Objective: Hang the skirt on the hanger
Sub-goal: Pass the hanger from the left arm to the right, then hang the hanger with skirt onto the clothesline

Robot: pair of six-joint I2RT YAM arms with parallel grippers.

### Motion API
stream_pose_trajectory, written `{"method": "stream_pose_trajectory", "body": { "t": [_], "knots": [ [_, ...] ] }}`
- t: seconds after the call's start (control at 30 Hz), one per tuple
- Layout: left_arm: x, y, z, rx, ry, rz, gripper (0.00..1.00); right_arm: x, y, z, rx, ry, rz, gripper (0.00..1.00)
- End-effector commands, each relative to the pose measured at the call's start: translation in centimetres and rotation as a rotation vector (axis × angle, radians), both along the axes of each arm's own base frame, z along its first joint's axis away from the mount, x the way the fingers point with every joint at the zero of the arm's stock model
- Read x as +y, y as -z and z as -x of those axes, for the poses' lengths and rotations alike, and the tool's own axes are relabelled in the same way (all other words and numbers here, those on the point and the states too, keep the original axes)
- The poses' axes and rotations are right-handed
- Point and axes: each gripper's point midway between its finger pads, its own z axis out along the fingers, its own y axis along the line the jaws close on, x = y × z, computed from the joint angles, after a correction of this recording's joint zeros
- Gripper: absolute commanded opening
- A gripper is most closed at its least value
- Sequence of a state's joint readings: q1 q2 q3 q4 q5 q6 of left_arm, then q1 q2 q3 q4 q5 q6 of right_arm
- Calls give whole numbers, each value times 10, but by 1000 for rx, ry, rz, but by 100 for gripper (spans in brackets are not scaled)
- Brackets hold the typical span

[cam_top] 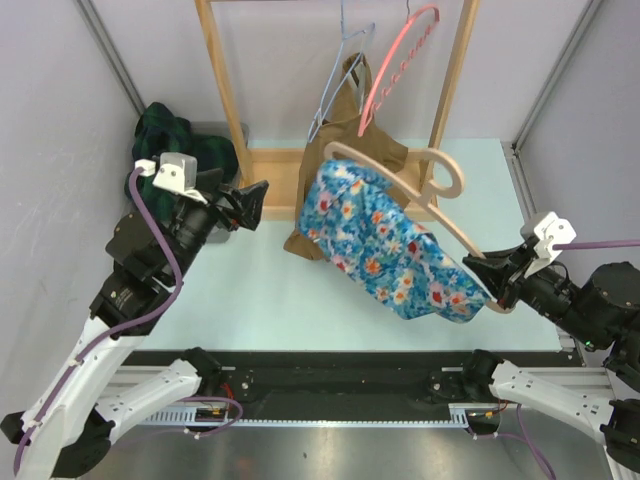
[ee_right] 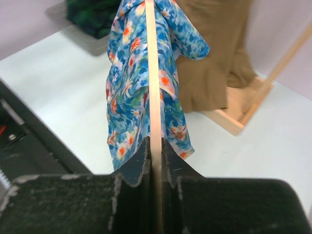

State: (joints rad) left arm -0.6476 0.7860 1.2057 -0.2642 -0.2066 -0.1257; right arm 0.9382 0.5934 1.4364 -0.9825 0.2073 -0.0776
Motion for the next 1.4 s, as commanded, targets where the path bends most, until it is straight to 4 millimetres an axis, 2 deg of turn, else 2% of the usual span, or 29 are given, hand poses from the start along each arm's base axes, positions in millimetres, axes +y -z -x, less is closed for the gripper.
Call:
{"method": "stream_pose_trajectory", "body": {
  "t": [0.0, 0.13, 0.3, 0.4, 0.53, 0.6, 0.63, 0.77, 0.83, 0.87, 0.93, 0.97, 1.03, 1.07, 1.13, 1.17, 1.2, 1.27, 1.37],
  "knots": [
    [16, -5, -4, -15, -86, 81, 100, -39, -44, -13, -127, 197, -164, 0],
    [15, 4, -4, 2, -83, 80, 100, -72, -62, -15, -184, 314, -253, 0],
    [14, 12, -5, 19, -82, 78, 100, -86, -67, -19, -194, 365, -286, 0],
    [13, 14, -4, 23, -79, 76, 100, -99, -69, -29, -182, 467, -296, 0],
    [12, 19, -4, 35, -73, 78, 100, -85, -68, -50, -166, 588, -218, 0],
    [12, 22, -4, 44, -71, 78, 100, -78, -74, -59, -181, 632, -196, 0],
    [11, 23, -2, 46, -64, 83, 100, -68, -75, -64, -184, 642, -174, 0],
    [10, 26, 1, 60, -49, 99, 100, -53, -95, -74, -208, 688, -234, 0],
    [9, 29, 3, 68, -39, 110, 100, -48, -99, -79, -218, 715, -226, 0],
    [8, 29, 5, 69, -29, 112, 100, -36, -100, -85, -218, 730, -213, 0],
    [8, 31, 7, 73, -22, 117, 100, -34, -103, -90, -210, 775, -209, 0],
    [8, 31, 8, 74, -19, 119, 100, -23, -101, -97, -206, 787, -181, 0],
    [9, 31, 10, 75, -15, 124, 100, -19, -99, -103, -190, 810, -185, 0],
    [9, 31, 11, 76, -12, 122, 100, -26, -105, -107, -189, 842, -203, 0],
    [8, 31, 12, 78, -7, 122, 100, -21, -101, -116, -164, 845, -218, 0],
    [9, 31, 13, 79, -6, 123, 100, -31, -105, -120, -161, 883, -242, 0],
    [8, 31, 14, 80, -1, 127, 100, -25, -103, -125, -153, 862, -241, 0],
    [8, 33, 15, 85, 4, 126, 100, -28, -99, -132, -131, 875, -247, 0],
    [6, 37, 14, 96, 10, 123, 100, -22, -97, -142, -105, 847, -260, 0]
  ]
}}
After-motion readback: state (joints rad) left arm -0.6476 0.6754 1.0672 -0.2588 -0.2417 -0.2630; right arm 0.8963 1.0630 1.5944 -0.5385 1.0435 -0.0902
